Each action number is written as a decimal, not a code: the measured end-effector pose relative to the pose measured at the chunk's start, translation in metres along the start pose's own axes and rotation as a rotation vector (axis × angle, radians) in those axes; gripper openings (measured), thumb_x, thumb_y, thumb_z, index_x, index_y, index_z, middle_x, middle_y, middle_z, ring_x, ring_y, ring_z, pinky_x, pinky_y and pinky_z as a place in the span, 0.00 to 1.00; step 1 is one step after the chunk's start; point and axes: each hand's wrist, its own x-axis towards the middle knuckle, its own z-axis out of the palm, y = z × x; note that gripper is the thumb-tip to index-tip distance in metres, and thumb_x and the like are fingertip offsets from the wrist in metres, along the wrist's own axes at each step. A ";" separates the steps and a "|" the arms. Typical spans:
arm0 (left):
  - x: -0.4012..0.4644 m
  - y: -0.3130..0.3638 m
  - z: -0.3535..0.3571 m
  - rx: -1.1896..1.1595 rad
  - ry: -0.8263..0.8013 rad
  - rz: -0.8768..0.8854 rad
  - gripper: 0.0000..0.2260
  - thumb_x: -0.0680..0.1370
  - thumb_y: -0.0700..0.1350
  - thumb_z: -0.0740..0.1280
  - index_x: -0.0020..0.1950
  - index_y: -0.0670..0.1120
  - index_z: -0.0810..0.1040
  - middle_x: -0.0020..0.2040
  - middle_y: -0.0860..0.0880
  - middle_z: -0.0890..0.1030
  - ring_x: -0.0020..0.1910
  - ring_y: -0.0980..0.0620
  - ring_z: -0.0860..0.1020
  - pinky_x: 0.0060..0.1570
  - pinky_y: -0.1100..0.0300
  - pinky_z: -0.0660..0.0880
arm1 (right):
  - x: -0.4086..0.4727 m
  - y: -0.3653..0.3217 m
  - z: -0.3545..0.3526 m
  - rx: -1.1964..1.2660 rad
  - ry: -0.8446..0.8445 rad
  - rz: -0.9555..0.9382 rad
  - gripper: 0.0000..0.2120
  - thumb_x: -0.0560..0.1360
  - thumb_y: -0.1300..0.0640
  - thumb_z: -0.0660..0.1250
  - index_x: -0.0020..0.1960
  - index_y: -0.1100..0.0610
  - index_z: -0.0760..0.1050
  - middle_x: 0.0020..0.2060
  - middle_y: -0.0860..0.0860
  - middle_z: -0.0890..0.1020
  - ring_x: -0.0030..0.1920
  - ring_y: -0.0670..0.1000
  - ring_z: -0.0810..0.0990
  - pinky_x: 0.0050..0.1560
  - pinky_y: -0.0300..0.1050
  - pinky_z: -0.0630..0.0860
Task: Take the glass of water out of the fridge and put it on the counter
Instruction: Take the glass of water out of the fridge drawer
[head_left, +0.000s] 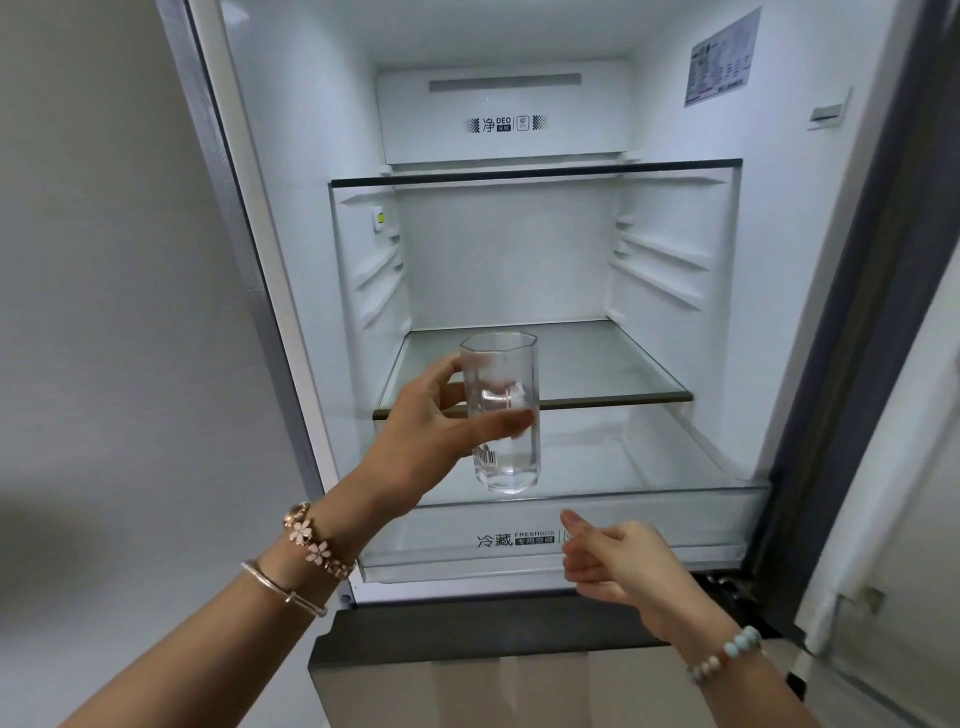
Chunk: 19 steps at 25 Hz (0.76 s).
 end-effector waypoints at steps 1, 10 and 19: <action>0.001 -0.001 0.002 0.000 -0.004 -0.001 0.25 0.66 0.41 0.78 0.62 0.47 0.76 0.53 0.46 0.86 0.50 0.47 0.85 0.45 0.55 0.80 | 0.004 -0.002 0.000 -0.002 0.001 -0.004 0.22 0.72 0.45 0.72 0.44 0.67 0.82 0.41 0.62 0.87 0.42 0.57 0.87 0.40 0.44 0.84; 0.008 -0.010 0.010 0.007 -0.017 -0.002 0.29 0.60 0.48 0.79 0.60 0.50 0.77 0.52 0.48 0.87 0.51 0.48 0.85 0.51 0.48 0.81 | 0.033 -0.011 0.007 0.042 -0.003 -0.011 0.22 0.72 0.46 0.72 0.44 0.68 0.80 0.38 0.61 0.83 0.37 0.55 0.83 0.39 0.43 0.82; 0.014 -0.022 0.004 0.072 0.008 -0.006 0.26 0.65 0.45 0.80 0.61 0.52 0.77 0.53 0.48 0.86 0.49 0.48 0.85 0.51 0.48 0.81 | 0.073 -0.023 0.017 0.040 0.054 -0.004 0.20 0.74 0.46 0.71 0.42 0.65 0.79 0.36 0.58 0.81 0.37 0.55 0.81 0.46 0.51 0.82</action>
